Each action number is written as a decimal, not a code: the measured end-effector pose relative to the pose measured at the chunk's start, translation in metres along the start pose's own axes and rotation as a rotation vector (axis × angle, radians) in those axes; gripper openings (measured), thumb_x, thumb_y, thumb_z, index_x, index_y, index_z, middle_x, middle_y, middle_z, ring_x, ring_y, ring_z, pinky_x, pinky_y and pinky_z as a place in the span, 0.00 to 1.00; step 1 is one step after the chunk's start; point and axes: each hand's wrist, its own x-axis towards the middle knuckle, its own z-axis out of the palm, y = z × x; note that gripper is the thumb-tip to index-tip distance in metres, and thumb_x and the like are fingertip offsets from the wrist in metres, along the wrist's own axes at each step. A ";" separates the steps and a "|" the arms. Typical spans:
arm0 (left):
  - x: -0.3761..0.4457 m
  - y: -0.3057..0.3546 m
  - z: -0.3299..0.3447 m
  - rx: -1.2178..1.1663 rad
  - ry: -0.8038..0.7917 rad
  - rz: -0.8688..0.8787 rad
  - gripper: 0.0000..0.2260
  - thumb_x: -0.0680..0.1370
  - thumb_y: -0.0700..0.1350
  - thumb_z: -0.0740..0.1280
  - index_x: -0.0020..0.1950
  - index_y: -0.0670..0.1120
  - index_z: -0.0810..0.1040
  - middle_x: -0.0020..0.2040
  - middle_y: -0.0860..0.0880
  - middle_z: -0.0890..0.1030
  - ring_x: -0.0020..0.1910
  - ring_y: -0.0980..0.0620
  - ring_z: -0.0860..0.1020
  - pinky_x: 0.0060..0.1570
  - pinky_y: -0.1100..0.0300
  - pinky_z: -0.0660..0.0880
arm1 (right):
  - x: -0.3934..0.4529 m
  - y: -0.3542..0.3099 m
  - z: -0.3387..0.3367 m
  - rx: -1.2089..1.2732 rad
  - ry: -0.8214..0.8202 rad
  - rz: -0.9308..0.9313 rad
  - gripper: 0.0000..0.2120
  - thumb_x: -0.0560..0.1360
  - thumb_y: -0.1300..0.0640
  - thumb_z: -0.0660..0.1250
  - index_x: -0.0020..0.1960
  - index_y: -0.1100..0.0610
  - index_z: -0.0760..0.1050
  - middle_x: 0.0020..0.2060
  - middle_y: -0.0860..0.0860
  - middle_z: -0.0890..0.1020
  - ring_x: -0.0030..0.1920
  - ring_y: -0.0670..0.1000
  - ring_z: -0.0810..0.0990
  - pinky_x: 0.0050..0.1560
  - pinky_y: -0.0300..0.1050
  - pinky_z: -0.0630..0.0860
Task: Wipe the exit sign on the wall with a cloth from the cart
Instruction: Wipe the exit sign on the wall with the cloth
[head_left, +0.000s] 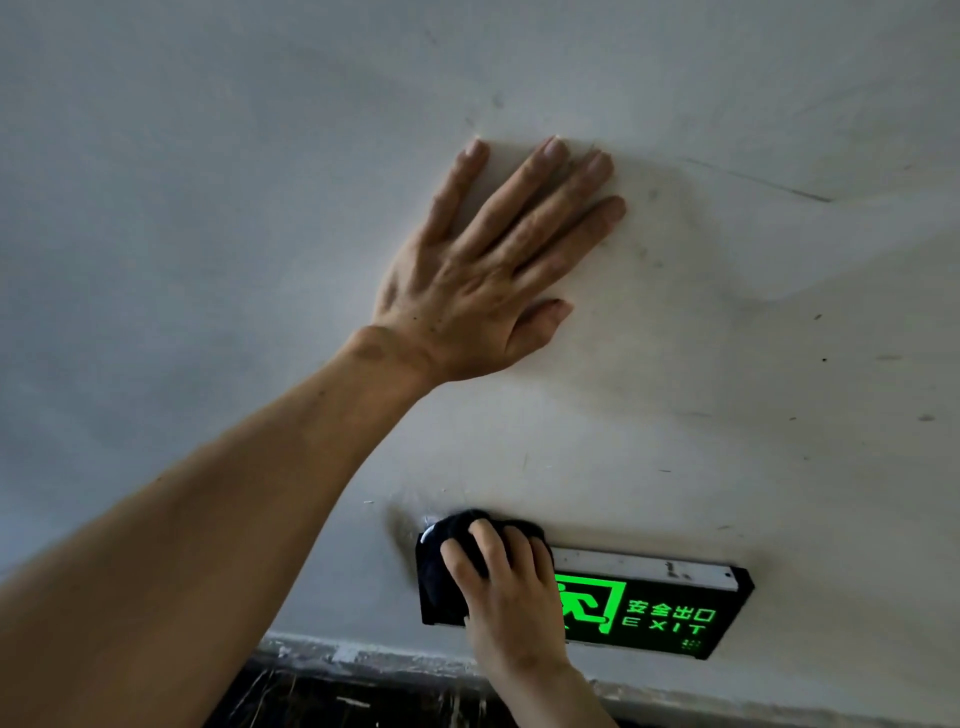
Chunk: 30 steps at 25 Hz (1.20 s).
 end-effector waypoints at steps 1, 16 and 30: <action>0.000 0.000 0.000 0.002 -0.003 0.002 0.28 0.81 0.57 0.57 0.79 0.47 0.63 0.77 0.44 0.66 0.76 0.42 0.61 0.74 0.38 0.53 | -0.001 0.003 0.000 -0.006 0.019 -0.003 0.29 0.59 0.57 0.68 0.60 0.48 0.71 0.59 0.53 0.70 0.45 0.60 0.79 0.50 0.55 0.78; 0.000 0.001 -0.001 0.057 0.021 0.013 0.29 0.80 0.57 0.59 0.80 0.47 0.61 0.77 0.43 0.64 0.76 0.41 0.61 0.73 0.37 0.54 | -0.036 0.090 -0.044 -0.078 -0.014 0.022 0.31 0.53 0.55 0.77 0.55 0.47 0.74 0.49 0.50 0.82 0.44 0.56 0.81 0.43 0.49 0.80; -0.001 -0.001 0.000 0.070 0.041 0.015 0.31 0.80 0.57 0.60 0.80 0.47 0.61 0.77 0.43 0.64 0.77 0.41 0.60 0.73 0.36 0.56 | -0.064 0.149 -0.068 -0.063 0.016 0.156 0.32 0.53 0.55 0.77 0.56 0.46 0.71 0.50 0.51 0.82 0.47 0.58 0.81 0.44 0.52 0.79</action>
